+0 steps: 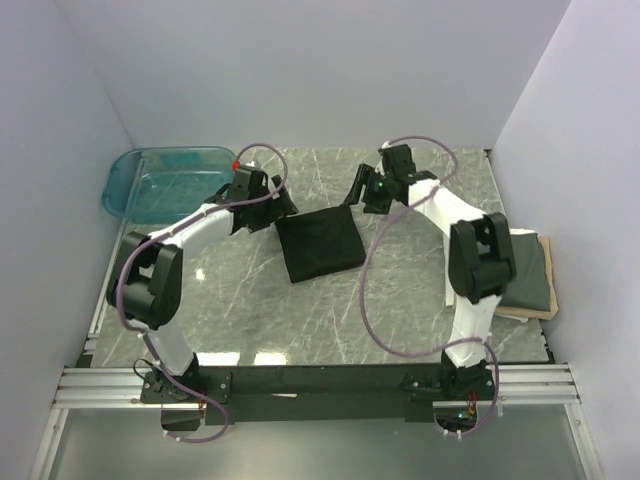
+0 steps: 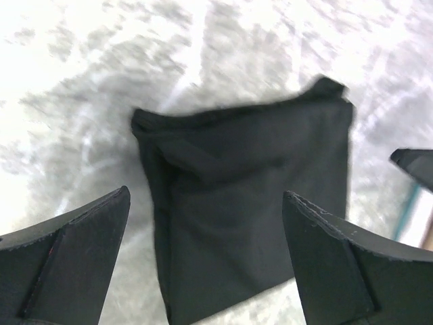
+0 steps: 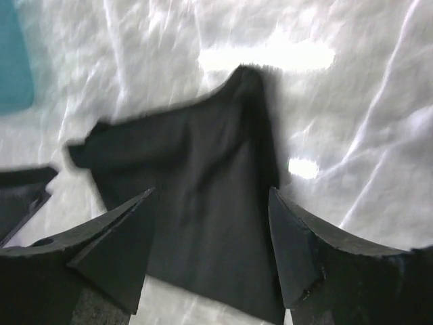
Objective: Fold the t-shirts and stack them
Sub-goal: Fold the tshirt, then neatly place the folded tshirt to the corner
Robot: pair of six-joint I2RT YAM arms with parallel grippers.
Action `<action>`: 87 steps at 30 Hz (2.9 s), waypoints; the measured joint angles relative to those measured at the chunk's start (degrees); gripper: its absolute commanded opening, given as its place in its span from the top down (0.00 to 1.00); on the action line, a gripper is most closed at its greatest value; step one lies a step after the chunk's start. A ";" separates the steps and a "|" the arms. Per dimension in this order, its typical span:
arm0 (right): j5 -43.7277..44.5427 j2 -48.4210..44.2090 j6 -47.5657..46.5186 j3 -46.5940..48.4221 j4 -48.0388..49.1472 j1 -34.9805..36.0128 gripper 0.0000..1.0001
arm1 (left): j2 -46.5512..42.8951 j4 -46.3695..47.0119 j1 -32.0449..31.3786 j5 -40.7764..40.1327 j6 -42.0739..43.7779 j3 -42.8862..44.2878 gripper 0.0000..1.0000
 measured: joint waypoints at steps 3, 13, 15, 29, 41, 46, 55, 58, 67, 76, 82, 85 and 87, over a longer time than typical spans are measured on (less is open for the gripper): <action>-2.62 -6.58 0.63 -6.97 2.47 0.33 0.27 | -2.47 0.83 -0.74 1.81 0.00 -1.33 0.01; -11.74 -11.10 2.84 -17.68 10.93 2.49 0.27 | 2.84 5.79 -2.64 6.40 -0.04 1.86 0.01; -12.00 -9.27 2.86 -17.66 11.76 2.58 0.27 | 6.36 5.79 -2.64 6.32 -0.02 3.78 0.01; -10.54 -1.33 2.25 -16.92 11.34 2.62 0.26 | 12.52 5.51 -2.27 5.66 -0.61 5.31 0.01; 1.05 -13.03 -4.44 -15.23 5.35 2.71 0.27 | -11.58 1.01 -3.39 0.09 1.66 -2.32 0.01; 5.38 -11.32 -8.79 -12.85 3.74 2.71 0.27 | -28.65 1.01 -3.82 -5.70 0.52 -12.52 0.01; 9.09 -2.67 -14.91 -8.72 0.09 4.87 0.29 | -43.78 -4.74 -3.78 -11.06 -4.52 -30.21 0.01; 9.16 -0.85 -15.26 -8.09 -0.39 6.10 0.31 | -46.53 -4.94 -3.80 -10.27 -4.83 -32.89 0.01; 11.56 2.56 -16.00 -6.58 -1.49 10.14 0.34 | -52.63 -1.73 -3.96 -5.73 -5.16 -39.23 0.01; 13.66 2.71 -15.13 -6.93 -1.51 13.46 0.78 | -59.01 -0.42 -3.96 -7.17 -5.11 -39.74 0.01; 12.50 1.05 -13.84 -9.84 1.44 14.25 1.00 | -60.89 1.03 -3.96 -7.08 -4.98 -41.24 0.01; 12.52 -1.01 -13.49 -12.79 2.36 14.34 1.00 | -61.09 1.79 -3.96 -6.32 -4.92 -42.36 0.01; 13.16 -2.73 -13.16 -14.99 2.10 14.45 1.00 | -61.09 2.05 -3.96 -5.64 -4.76 -42.69 0.00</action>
